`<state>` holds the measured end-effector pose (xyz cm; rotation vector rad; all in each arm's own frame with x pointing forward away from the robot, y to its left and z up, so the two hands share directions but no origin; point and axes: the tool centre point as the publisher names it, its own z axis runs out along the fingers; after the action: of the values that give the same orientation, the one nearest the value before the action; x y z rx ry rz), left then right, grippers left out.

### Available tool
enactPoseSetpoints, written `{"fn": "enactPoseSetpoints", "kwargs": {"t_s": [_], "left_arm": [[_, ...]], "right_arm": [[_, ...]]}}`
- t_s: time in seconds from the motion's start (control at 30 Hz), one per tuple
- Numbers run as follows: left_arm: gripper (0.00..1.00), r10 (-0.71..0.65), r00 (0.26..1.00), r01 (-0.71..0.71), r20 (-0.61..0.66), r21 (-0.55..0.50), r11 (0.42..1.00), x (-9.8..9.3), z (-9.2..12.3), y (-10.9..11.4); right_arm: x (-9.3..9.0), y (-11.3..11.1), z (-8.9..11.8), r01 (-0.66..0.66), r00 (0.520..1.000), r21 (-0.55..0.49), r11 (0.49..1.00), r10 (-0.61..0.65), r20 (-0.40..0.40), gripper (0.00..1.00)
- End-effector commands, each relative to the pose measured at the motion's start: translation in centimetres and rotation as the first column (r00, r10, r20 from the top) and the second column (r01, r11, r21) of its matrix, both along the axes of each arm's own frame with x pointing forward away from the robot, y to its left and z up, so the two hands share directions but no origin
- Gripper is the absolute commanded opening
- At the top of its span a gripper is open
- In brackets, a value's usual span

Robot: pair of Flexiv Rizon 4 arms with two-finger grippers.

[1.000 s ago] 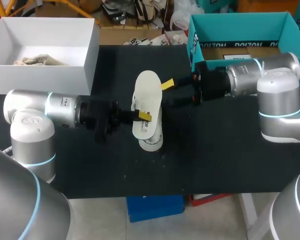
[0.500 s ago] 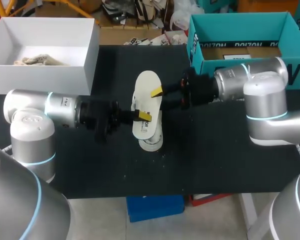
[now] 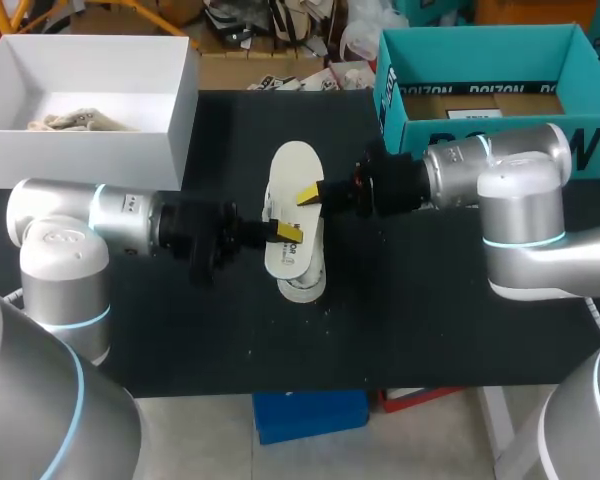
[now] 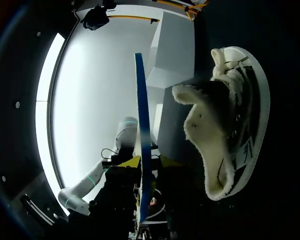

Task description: Take the shoe out of the shoebox, open the shoe tongue, remove and reinsert the insole, then place the shoe into the shoebox

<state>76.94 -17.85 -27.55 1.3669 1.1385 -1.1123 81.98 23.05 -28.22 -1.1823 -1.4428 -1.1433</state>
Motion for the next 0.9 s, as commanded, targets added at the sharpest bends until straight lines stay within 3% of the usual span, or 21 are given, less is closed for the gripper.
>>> {"fn": "enactPoseSetpoints", "kwargs": {"t_s": [0.03,0.07,0.13,0.33,0.43,0.57,0.63,0.67,0.73,0.8,0.87,0.9], "left_arm": [[0.00,0.006,1.000,-0.006,0.004,0.001,1.000,-0.1,-0.1,-0.1],[0.00,0.006,1.000,-0.006,0.004,0.001,1.000,-0.1,-0.1,-0.1],[1.00,0.016,1.000,-0.016,0.003,-0.003,1.000,0.0,0.1,-0.1],[1.00,0.156,0.987,-0.144,-0.034,0.224,0.964,-1.0,2.1,2.0],[1.00,0.237,0.971,-0.205,-0.037,0.387,0.899,-1.6,3.3,3.6],[1.00,0.350,0.936,-0.265,-0.022,0.610,0.747,-2.3,4.8,5.3],[1.00,0.386,0.922,-0.284,0.031,0.730,0.622,-2.5,5.5,5.5],[1.00,0.404,0.915,-0.284,0.020,0.744,0.605,-2.6,6.0,5.5],[1.00,0.430,0.898,-0.317,0.092,0.813,0.488,-2.7,6.8,5.2],[1.00,0.429,0.897,-0.311,0.103,0.837,0.449,-2.7,7.6,4.7],[1.00,0.430,0.878,-0.371,0.212,0.868,0.330,-2.8,8.6,4.1],[1.00,0.430,0.878,-0.371,0.212,0.868,0.330,-2.8,8.6,4.1]], "right_arm": [[-0.1,0.2,0.1,0.006,1.000,-0.003,1.000,-0.006,0.000,0.00],[-0.1,0.2,0.1,0.006,1.000,-0.003,1.000,-0.006,0.000,0.00],[-0.1,0.2,0.1,0.006,1.000,-0.003,1.000,-0.006,0.000,0.00],[-0.1,0.2,0.1,0.006,1.000,-0.003,1.000,-0.006,0.000,0.00],[-0.1,0.2,0.1,0.006,1.000,-0.003,1.000,-0.006,0.000,0.00],[-0.1,0.2,0.1,0.006,1.000,-0.003,1.000,-0.006,0.000,0.00],[-0.1,0.2,0.1,0.006,1.000,-0.003,1.000,-0.006,0.000,0.00],[-0.1,0.2,0.1,0.006,1.000,-0.003,1.000,-0.006,0.000,0.00],[-0.1,0.2,0.1,0.006,1.000,-0.003,1.000,-0.006,0.000,0.00],[-0.1,0.2,0.1,0.006,1.000,-0.003,1.000,-0.006,0.000,0.00],[-0.1,0.2,0.1,0.006,1.000,-0.003,1.000,-0.006,0.000,0.00],[-0.1,0.2,0.1,0.006,1.000,-0.003,1.000,-0.006,0.000,0.00]]}}
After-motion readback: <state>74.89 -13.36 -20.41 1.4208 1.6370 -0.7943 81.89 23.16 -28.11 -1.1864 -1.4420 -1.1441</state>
